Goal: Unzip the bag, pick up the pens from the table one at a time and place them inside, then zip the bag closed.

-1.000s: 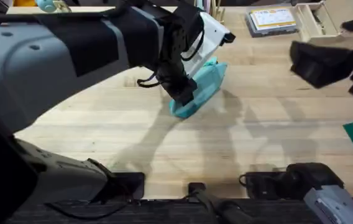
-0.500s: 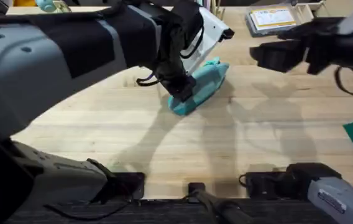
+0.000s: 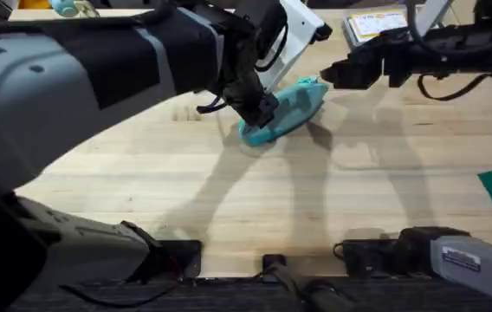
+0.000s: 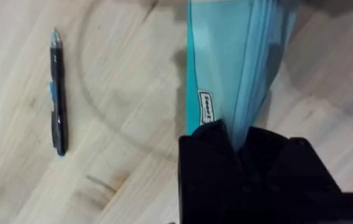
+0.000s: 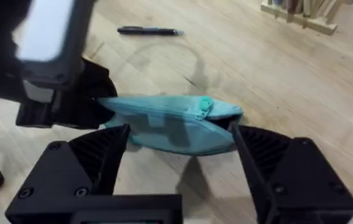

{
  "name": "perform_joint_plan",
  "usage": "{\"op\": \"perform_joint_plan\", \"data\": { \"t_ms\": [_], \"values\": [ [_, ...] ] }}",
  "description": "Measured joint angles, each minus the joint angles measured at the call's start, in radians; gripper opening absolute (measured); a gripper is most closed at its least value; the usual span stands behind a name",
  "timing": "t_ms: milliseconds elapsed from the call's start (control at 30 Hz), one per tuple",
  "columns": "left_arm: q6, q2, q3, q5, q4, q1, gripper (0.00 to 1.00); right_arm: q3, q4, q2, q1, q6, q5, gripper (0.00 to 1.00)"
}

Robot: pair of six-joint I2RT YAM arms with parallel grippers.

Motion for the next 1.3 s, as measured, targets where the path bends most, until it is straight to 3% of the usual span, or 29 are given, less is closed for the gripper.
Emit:
{"op": "perform_joint_plan", "data": {
  "t_ms": [267, 1100, 1300],
  "values": [
    [0.0, 0.0, -0.012, -0.001, 0.082, 0.0, 0.042, 0.0, 0.057, 0.078, 0.0, -0.031, 0.0, 0.996],
    [-0.012, -0.024, -0.12, -0.002, 0.233, 0.004, 0.042, 0.003, 0.089, 0.105, 0.0, -0.041, -0.001, 0.997],
    [-0.015, -0.024, -0.12, -0.002, 0.236, 0.004, 0.042, 0.003, 0.092, 0.157, 0.0, 0.072, -0.064, 0.996]
  ]
}}
